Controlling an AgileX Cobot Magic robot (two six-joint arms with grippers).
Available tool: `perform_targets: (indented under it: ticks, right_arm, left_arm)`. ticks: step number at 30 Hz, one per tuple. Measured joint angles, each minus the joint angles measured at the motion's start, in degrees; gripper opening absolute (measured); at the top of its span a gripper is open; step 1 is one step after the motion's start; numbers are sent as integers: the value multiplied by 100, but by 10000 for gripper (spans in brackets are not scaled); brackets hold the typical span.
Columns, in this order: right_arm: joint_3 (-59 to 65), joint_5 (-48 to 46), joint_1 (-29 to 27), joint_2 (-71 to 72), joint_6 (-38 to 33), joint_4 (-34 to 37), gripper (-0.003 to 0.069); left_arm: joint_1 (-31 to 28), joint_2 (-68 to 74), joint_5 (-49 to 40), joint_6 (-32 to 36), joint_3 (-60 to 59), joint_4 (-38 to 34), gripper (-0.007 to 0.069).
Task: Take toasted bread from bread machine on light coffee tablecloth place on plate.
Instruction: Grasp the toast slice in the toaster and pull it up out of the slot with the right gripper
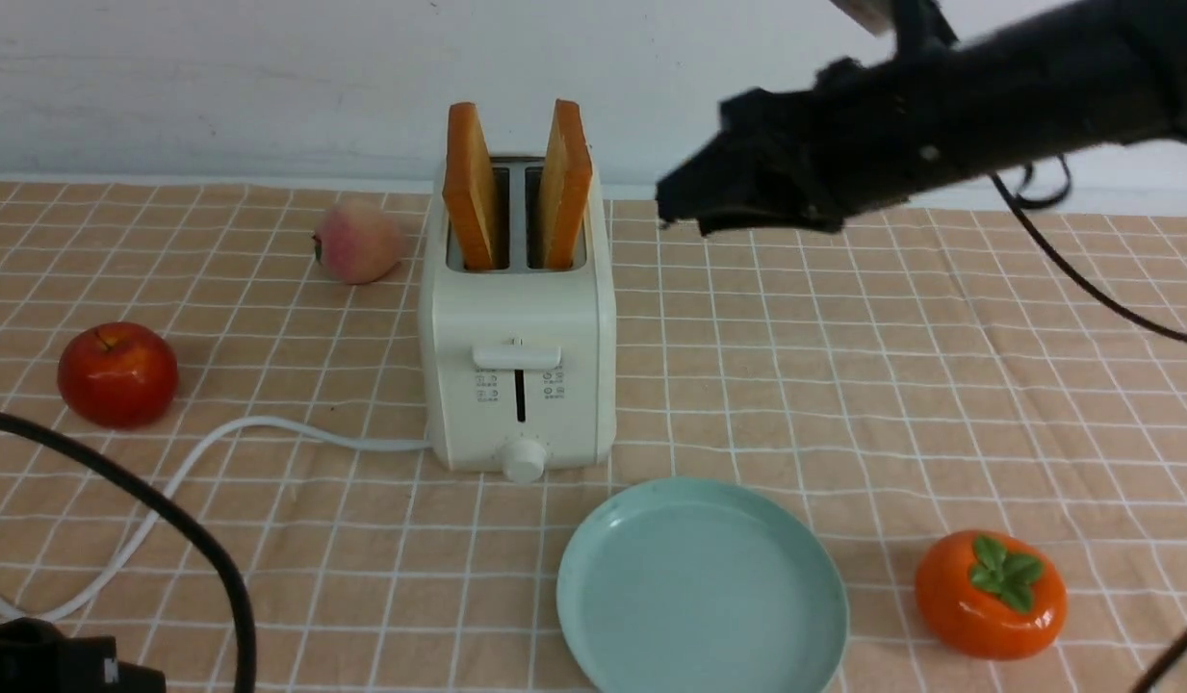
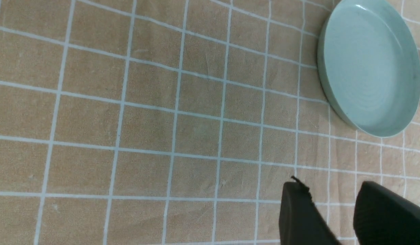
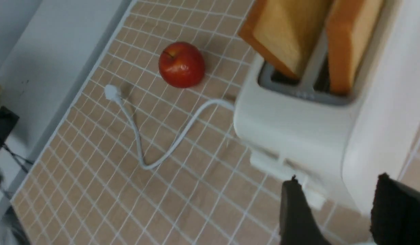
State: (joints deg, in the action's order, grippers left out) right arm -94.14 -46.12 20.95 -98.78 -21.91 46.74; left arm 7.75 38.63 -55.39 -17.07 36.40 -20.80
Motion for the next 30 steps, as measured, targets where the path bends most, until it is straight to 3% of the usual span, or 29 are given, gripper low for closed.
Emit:
perform_targets:
  ticks: [2, 6, 10, 15, 20, 25, 30]
  right_arm:
    - [-745, 80, 293, -472, 551, -843, 376]
    - [-1647, 150, 562, -1094, 1366, -1835, 454]
    - [-1979, 455, 578, -1596, 1772, -2111, 497]
    - [-2005, 1141, 572, -2021, 1784, -2145, 496]
    - [-2005, 1531, 572, -2246, 1710, -2080, 406]
    - [-2010, 1595, 567, -2205, 1710, -1972, 101]
    - [-2004, 1582, 541, -1956, 1710, -2019, 105]
  left_arm:
    - [0, 0, -18, 0, 0, 0, 237]
    - [0, 0, -17, 0, 0, -4, 237]
    - [0, 0, -17, 0, 0, -4, 237]
    - [0, 0, -17, 0, 0, -4, 237]
    - [0, 0, -30, 0, 0, -44, 237]
    - [0, 0, -111, 0, 0, -106, 237]
    - [0, 0, -166, 0, 0, -128, 237]
